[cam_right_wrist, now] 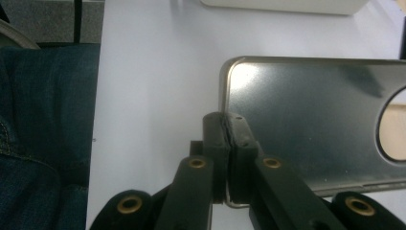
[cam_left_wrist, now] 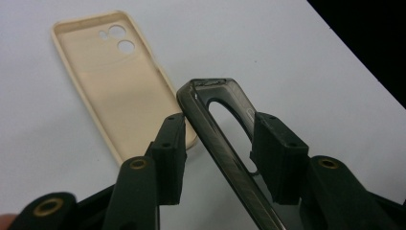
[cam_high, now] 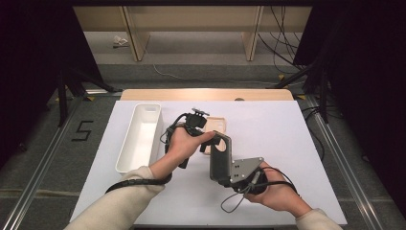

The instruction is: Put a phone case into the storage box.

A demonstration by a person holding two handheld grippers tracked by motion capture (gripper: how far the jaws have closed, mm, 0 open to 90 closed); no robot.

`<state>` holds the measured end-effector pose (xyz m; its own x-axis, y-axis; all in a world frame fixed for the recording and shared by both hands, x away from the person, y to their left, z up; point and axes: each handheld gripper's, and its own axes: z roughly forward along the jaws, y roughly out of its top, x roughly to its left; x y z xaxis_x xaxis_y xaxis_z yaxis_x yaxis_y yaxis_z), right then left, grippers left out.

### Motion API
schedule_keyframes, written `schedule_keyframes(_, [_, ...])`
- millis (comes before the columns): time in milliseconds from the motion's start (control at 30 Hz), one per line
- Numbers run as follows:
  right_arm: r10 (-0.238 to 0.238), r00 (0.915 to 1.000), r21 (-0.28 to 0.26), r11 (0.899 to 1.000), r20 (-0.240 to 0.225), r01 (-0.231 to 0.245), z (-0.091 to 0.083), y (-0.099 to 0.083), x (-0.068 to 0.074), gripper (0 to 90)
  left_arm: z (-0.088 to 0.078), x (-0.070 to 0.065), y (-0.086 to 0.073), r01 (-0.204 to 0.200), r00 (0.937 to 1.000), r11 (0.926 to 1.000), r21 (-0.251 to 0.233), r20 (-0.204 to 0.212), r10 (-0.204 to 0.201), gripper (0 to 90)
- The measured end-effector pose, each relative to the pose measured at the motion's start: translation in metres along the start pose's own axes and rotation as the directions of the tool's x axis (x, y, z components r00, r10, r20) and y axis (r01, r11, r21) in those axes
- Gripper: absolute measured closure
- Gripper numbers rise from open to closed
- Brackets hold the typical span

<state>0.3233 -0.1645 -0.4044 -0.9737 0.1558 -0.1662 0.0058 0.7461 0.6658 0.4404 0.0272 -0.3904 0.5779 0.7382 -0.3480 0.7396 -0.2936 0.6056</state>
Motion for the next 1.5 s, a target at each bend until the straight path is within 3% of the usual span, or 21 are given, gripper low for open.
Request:
schedule_keyframes(133, [-0.006, 1.0, 0.0, 1.0, -0.005, 0.006, 0.001, 0.001, 0.0, 89.0, -0.001, 0.0, 0.0, 0.015, 0.9998, 0.9998, -0.013, 0.015, -0.015, 62.2])
schedule_keyframes(267, [-0.012, 0.9999, 0.012, 1.0, -0.005, 0.012, 0.003, 0.0, 0.001, 89.1, -0.003, -0.001, 0.001, 0.056, 0.9977, 0.9975, -0.043, 0.039, -0.055, 68.0])
schedule_keyframes(467, [-0.012, 0.9999, 0.042, 0.999, -0.008, 0.013, 0.01, -0.002, 0.001, 89.1, -0.008, -0.012, 0.003, 0.074, 0.9941, 0.9931, -0.092, 0.087, -0.066, 75.3])
schedule_keyframes(600, [-0.015, 0.9999, 0.071, 0.997, -0.001, 0.015, 0.014, -0.003, 0.001, 88.9, -0.012, -0.023, 0.004, 0.053, 0.9921, 0.9913, -0.12, 0.119, -0.039, 81.2])
schedule_keyframes(800, [0.001, 0.9998, 0.09, 0.996, 0.019, -0.003, 0.016, -0.007, -0.002, 87.0, -0.016, -0.032, 0.004, -0.003, 0.9928, 0.987, -0.161, 0.117, 0.022, 81.8])
schedule_keyframes(900, [0.01, 0.9984, 0.082, 0.997, 0.056, -0.015, 0.016, -0.009, -0.004, 76.7, -0.018, -0.032, 0.003, -0.052, 0.9933, 0.9805, -0.19, 0.092, 0.071, 81.8])
schedule_keyframes(933, [0.034, 0.9972, 0.073, 0.997, 0.066, -0.039, 0.015, -0.01, -0.005, 70.6, -0.019, -0.031, 0.002, -0.061, 0.9927, 0.9782, -0.198, 0.09, 0.08, 81.8])
schedule_keyframes(1067, [0.134, 0.9809, 0.019, 0.99, 0.141, -0.138, 0.007, -0.015, -0.011, 52.2, -0.022, -0.025, -0.001, -0.104, 0.9898, 0.9666, -0.234, 0.071, 0.124, 81.8])
schedule_keyframes(1167, [0.205, 0.961, -0.036, 0.979, 0.185, -0.202, 0.001, -0.018, -0.016, 45.5, -0.026, -0.019, -0.004, -0.117, 0.9877, 0.9569, -0.266, 0.069, 0.14, 81.8])
schedule_keyframes(1267, [0.265, 0.9393, -0.074, 0.964, 0.217, -0.255, -0.005, -0.021, -0.02, 41.1, -0.029, -0.014, -0.008, -0.12, 0.9871, 0.9538, -0.276, 0.07, 0.144, 81.8])
schedule_keyframes(1433, [0.312, 0.9187, -0.1, 0.95, 0.243, -0.296, -0.009, -0.027, -0.023, 37.4, -0.035, -0.005, -0.014, -0.116, 0.9858, 0.9406, -0.319, 0.079, 0.148, 81.8])
schedule_keyframes(1500, [0.319, 0.9145, -0.109, 0.947, 0.249, -0.301, -0.01, -0.028, -0.024, 36.0, -0.036, -0.003, -0.016, -0.122, 0.9844, 0.9351, -0.333, 0.079, 0.157, 81.8])
